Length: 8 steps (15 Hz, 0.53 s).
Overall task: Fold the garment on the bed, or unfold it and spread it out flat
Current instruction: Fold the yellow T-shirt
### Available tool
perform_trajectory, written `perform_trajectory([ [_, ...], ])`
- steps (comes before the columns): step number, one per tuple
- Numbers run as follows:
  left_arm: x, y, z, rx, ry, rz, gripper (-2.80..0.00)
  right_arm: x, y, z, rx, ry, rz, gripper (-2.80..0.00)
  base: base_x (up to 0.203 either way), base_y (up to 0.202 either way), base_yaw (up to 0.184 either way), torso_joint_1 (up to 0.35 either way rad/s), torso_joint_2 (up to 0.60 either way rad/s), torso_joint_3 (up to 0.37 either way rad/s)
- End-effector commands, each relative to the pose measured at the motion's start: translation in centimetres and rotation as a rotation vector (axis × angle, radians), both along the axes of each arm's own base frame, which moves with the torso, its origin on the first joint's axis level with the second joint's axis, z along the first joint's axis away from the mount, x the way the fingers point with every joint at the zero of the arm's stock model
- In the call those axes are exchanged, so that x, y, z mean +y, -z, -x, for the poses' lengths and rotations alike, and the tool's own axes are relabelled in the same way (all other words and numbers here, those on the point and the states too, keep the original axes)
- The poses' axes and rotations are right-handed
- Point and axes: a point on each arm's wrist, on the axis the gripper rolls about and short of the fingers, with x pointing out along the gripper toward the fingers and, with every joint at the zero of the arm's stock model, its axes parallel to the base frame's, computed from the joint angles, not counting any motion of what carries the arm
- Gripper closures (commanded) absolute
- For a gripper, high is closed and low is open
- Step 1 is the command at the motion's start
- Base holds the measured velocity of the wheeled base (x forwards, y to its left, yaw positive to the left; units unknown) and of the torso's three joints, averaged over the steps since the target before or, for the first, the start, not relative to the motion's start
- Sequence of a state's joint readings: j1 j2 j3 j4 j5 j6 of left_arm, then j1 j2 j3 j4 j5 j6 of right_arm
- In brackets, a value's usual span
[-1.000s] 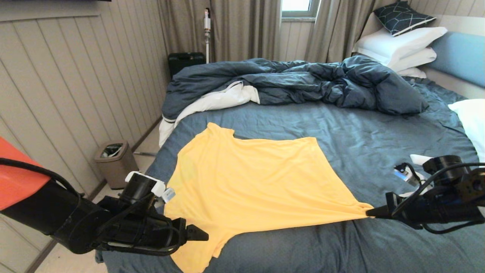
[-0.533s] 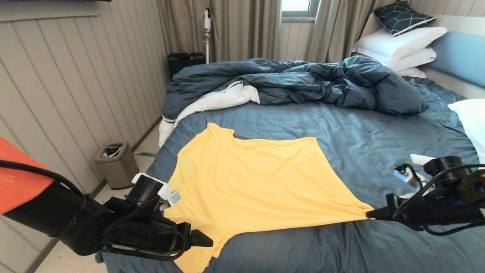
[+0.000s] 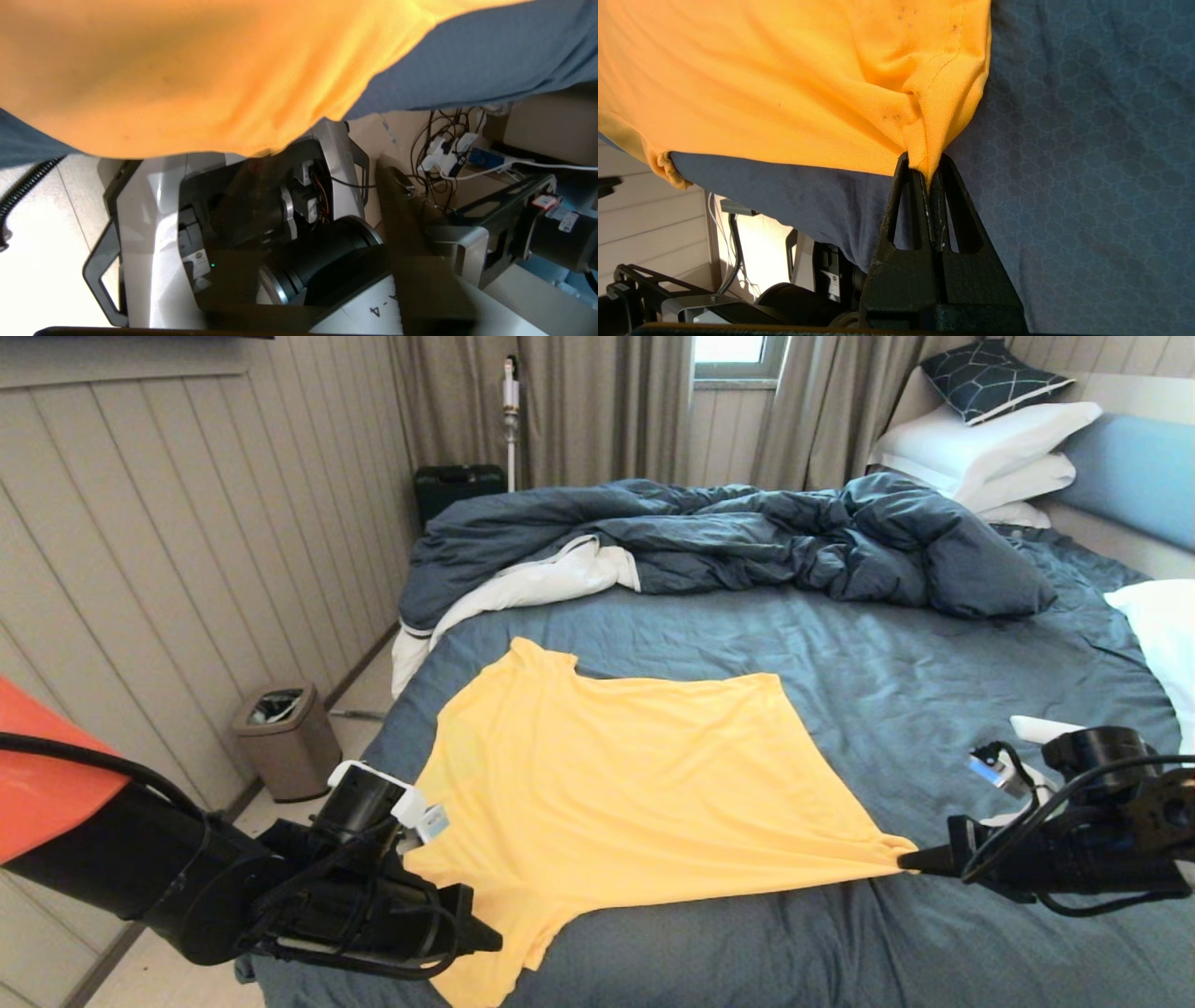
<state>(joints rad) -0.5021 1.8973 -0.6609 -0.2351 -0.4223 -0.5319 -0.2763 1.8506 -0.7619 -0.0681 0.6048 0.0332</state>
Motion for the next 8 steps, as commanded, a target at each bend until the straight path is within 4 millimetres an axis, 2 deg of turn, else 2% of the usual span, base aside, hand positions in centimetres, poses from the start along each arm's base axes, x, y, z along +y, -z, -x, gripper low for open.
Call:
perform_trajectory([
  [1, 0.0, -0.4, 0.1, -0.006, -0.003, 0.009, 0.0, 0.0, 0.1, 0.0, 0.004, 0.001, -0.006, 0.0, 0.0, 0.0, 0.0, 0.0, 0.0, 0.0],
  [5, 0.3, -1.1, 0.6, -0.015, -0.008, 0.02, 0.0, 0.1, 0.0, 0.3, 0.002, -0.002, -0.005, 0.0, 0.0, 0.0, 0.0, 0.0, 0.0, 0.0],
  [8, 0.4, -2.6, 0.8, -0.051, -0.016, 0.046, 0.0, 0.2, -0.6, 0.3, -0.018, 0.001, -0.003, 0.0, 0.0, 0.0, 0.0, 0.0, 0.0, 0.0],
])
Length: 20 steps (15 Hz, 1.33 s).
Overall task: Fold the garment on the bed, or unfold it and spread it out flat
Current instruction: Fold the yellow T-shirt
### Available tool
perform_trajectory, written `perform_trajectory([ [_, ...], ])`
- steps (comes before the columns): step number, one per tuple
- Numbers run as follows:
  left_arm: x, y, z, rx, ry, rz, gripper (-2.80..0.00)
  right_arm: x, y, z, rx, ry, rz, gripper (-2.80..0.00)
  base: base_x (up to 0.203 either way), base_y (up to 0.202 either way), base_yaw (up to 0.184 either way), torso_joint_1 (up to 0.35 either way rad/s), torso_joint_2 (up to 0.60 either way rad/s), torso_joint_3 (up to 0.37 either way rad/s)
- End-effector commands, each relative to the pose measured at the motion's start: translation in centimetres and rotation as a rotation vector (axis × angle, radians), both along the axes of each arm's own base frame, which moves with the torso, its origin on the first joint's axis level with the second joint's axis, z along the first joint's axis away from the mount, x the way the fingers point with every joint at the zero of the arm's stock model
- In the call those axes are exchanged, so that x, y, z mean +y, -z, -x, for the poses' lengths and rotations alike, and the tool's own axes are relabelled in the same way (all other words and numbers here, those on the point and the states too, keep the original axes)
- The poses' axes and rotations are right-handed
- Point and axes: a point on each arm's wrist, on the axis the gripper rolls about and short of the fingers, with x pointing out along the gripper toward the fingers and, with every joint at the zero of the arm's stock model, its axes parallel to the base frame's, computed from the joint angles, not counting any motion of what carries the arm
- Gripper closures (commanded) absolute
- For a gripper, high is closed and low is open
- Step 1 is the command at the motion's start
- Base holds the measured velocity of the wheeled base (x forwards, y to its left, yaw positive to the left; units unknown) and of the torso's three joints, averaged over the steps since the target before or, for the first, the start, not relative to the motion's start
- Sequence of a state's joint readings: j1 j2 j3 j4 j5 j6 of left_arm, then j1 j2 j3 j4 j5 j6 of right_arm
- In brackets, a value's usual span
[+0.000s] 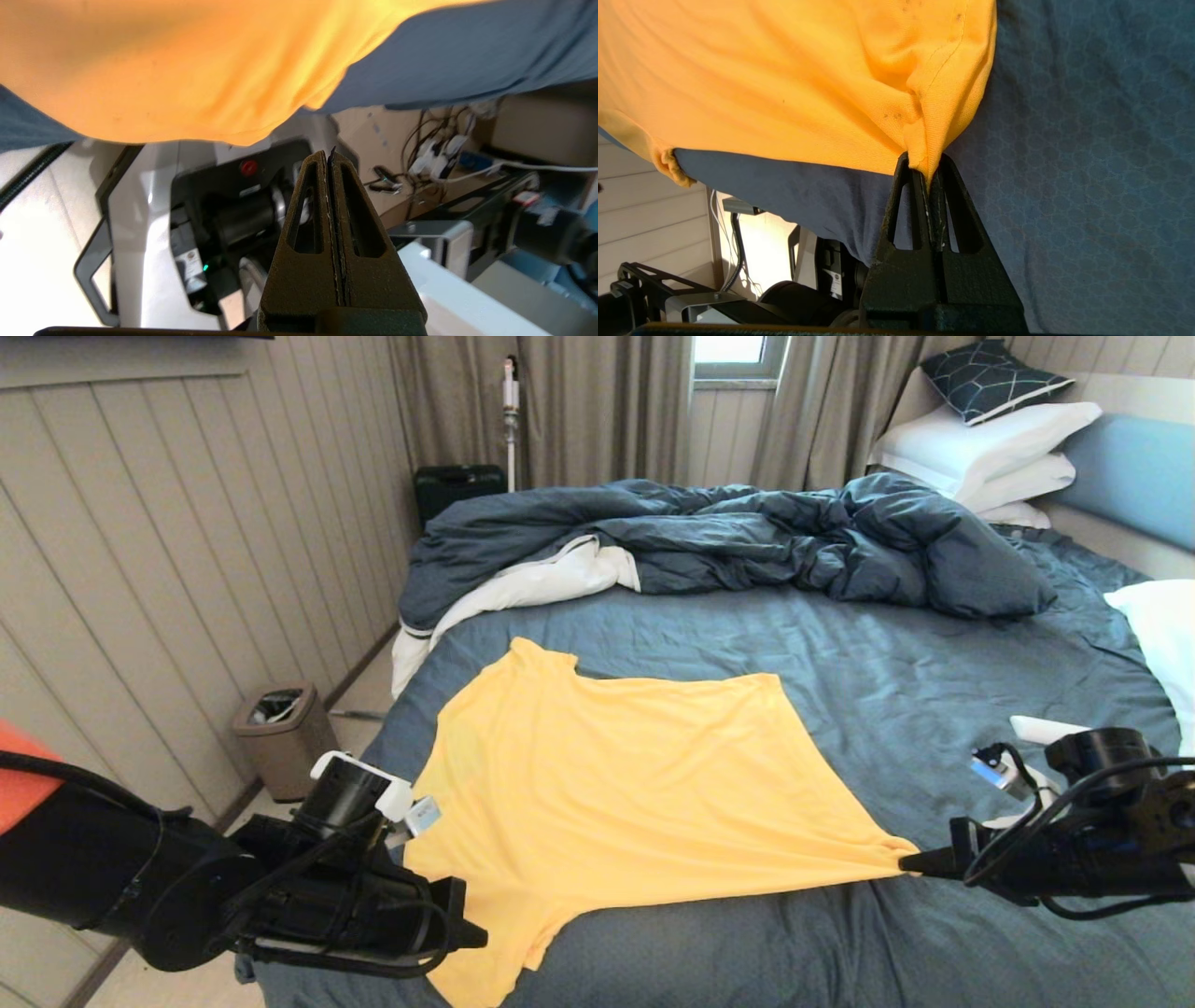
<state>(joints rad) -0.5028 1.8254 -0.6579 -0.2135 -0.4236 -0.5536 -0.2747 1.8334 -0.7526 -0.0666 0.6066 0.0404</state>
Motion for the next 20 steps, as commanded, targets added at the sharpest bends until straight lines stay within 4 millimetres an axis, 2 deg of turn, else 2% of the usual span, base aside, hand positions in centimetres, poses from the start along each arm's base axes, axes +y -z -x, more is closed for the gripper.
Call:
perform_trajectory([
  [1, 0.0, -1.4, 0.0, -0.043, -0.003, 0.029, 0.0, 0.1, -0.6, 0.0, -0.023, -0.002, 0.002, 0.0, 0.0, 0.0, 0.0, 0.0, 0.0, 0.0],
  [6, -0.2, -0.3, 0.1, 0.009, 0.004, -0.001, 0.0, 0.1, -0.5, 0.2, -0.02, -0.006, 0.004, 0.0, 0.0, 0.0, 0.0, 0.0, 0.0, 0.0],
  [12, 2.5, 0.7, 1.5, 0.062, -0.117, -0.064, 0.0, 0.2, 0.0, 0.3, 0.004, -0.002, -0.006, 0.0, 0.0, 0.0, 0.0, 0.0, 0.0, 0.0],
  [15, 3.2, 2.0, 2.5, 0.063, -0.175, -0.153, 0.0, -0.1, 0.7, -0.5, 0.024, 0.002, -0.012, 0.0, 0.0, 0.0, 0.0, 0.0, 0.0, 0.0],
  [20, 3.2, 1.5, 3.2, 0.04, -0.163, -0.143, 0.0, -0.8, 0.9, -2.1, 0.011, 0.014, -0.001, 0.0, 0.0, 0.0, 0.0, 0.0, 0.0, 0.0],
])
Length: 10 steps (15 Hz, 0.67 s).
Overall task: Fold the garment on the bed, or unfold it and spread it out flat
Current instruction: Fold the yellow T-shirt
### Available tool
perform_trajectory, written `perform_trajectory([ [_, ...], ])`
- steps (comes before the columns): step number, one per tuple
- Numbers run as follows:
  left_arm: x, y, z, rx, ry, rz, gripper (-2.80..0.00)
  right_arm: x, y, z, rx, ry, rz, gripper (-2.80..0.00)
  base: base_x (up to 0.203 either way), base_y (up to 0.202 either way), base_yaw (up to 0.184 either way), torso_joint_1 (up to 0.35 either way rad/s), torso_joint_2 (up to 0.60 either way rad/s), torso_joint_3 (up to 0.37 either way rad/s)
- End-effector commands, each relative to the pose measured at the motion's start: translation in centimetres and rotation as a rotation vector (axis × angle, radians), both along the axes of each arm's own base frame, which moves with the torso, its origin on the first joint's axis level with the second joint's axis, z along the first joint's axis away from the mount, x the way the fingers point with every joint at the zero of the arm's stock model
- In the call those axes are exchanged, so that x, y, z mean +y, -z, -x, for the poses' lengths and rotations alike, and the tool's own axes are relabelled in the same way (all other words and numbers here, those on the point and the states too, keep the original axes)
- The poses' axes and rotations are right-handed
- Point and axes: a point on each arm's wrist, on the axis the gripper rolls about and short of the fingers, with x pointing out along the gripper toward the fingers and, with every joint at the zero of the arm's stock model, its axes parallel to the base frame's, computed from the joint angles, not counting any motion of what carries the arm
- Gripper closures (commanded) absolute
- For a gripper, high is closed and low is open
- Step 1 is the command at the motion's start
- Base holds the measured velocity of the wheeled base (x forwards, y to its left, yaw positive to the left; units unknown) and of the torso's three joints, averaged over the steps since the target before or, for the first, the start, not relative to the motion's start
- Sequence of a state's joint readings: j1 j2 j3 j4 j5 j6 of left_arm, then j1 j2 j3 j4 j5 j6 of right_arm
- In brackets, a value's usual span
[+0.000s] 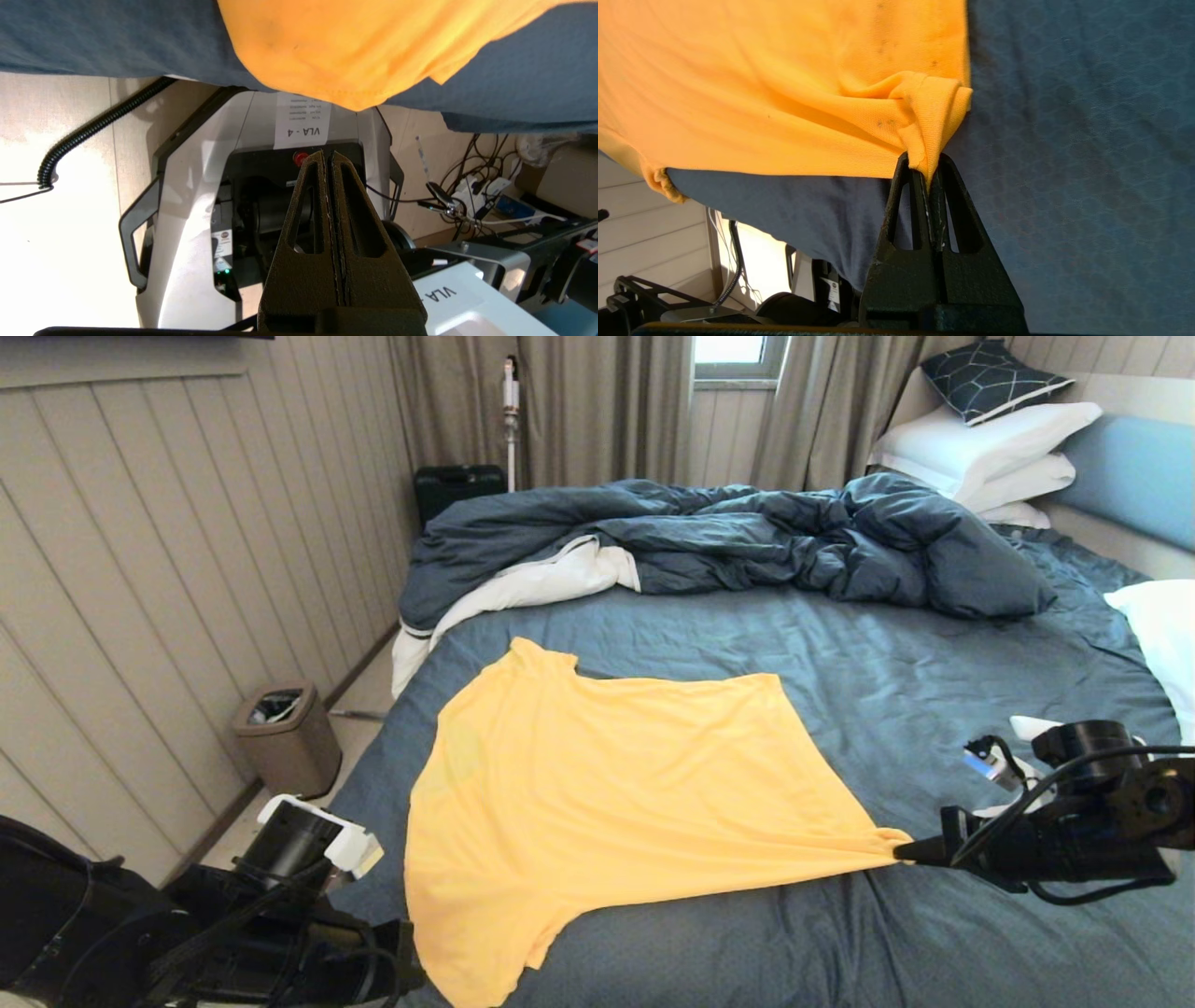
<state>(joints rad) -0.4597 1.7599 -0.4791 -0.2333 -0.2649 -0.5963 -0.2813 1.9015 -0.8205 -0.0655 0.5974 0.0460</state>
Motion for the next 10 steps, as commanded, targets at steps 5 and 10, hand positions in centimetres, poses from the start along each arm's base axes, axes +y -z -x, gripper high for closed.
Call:
perform_trajectory([
  [5, 0.3, 1.3, 0.3, 0.054, -0.063, -0.092, -2.8, -0.2, -0.2, -0.5, -0.002, 0.027, 0.057, 0.0, 0.0, 0.0, 0.0, 0.0, 0.0, 0.0],
  [10, 0.0, 1.3, 0.3, 0.035, -0.049, -0.079, -2.8, 0.2, 0.3, -0.5, 0.025, 0.03, 0.077, 0.0, 0.0, 0.0, 0.0, 0.0, 0.0, 0.0],
])
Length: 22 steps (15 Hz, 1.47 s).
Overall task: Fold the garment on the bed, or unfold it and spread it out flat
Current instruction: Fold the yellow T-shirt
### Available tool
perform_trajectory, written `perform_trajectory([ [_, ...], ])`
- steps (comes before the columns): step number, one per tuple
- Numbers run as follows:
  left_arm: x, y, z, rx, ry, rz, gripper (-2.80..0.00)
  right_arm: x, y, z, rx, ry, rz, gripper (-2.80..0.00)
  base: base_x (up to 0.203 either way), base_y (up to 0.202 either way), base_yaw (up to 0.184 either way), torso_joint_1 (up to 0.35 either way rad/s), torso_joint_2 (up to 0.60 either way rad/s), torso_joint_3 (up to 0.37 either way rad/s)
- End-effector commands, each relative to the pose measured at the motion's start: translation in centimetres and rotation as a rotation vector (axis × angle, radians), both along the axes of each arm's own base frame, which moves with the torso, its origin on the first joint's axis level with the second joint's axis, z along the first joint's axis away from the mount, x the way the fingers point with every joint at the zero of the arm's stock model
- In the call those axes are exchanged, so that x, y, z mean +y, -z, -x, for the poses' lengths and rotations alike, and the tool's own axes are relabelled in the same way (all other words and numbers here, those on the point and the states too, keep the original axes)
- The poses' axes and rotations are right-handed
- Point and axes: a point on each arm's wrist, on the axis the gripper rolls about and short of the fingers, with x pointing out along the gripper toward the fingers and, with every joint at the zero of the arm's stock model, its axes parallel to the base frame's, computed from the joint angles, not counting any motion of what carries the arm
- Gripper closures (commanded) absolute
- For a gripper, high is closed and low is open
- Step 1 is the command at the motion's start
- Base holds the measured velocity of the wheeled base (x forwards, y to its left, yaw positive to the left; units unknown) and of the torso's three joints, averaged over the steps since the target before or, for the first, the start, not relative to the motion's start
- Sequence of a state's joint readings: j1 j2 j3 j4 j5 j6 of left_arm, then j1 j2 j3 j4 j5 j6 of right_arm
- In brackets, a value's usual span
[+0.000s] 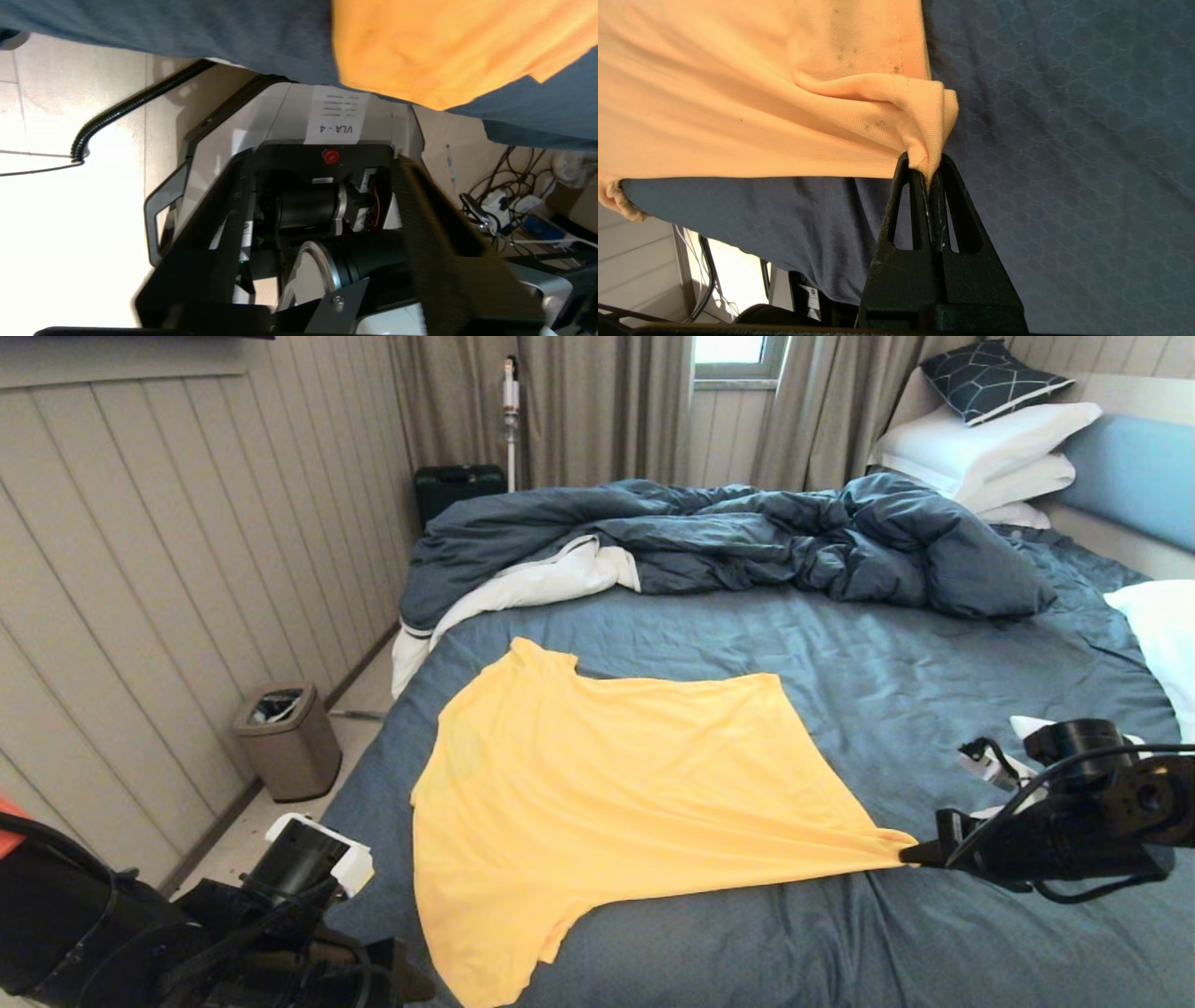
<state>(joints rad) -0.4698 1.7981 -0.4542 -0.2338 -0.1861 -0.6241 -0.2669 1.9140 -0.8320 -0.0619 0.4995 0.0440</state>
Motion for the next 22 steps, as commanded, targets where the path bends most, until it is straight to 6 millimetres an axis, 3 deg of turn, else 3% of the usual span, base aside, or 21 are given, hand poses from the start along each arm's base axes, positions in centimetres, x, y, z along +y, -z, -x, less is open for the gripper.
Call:
perform_trajectory([
  [1, -0.6, -0.1, -0.1, -0.006, 0.016, 0.014, -2.8, 0.4, -0.1, -0.3, -0.006, -0.015, -0.002, 0.0, 0.0, 0.0, 0.0, 0.0, 0.0, 0.0],
  [6, -3.4, -1.5, -0.7, -0.034, 0.066, 0.08, -2.8, 0.7, -0.2, -0.5, -0.021, -0.034, 0.004, 0.0, 0.0, 0.0, 0.0, 0.0, 0.0, 0.0],
  [9, -4.5, -1.1, -0.6, -0.018, 0.111, 0.068, -2.8, 0.6, -0.4, -0.3, -0.028, -0.034, 0.004, 0.0, 0.0, 0.0, 0.0, 0.0, 0.0, 0.0],
  [16, -4.9, 0.3, -1.0, 0.023, 0.113, 0.041, -2.8, 1.0, -0.3, 0.0, -0.047, -0.046, 0.005, 0.0, 0.0, 0.0, 0.0, 0.0, 0.0, 0.0],
  [22, -5.3, -1.3, -1.4, -0.031, 0.122, 0.087, -2.8, 1.7, -1.5, 0.3, -0.086, -0.066, 0.015, 0.0, 0.0, 0.0, 0.0, 0.0, 0.0, 0.0],
])
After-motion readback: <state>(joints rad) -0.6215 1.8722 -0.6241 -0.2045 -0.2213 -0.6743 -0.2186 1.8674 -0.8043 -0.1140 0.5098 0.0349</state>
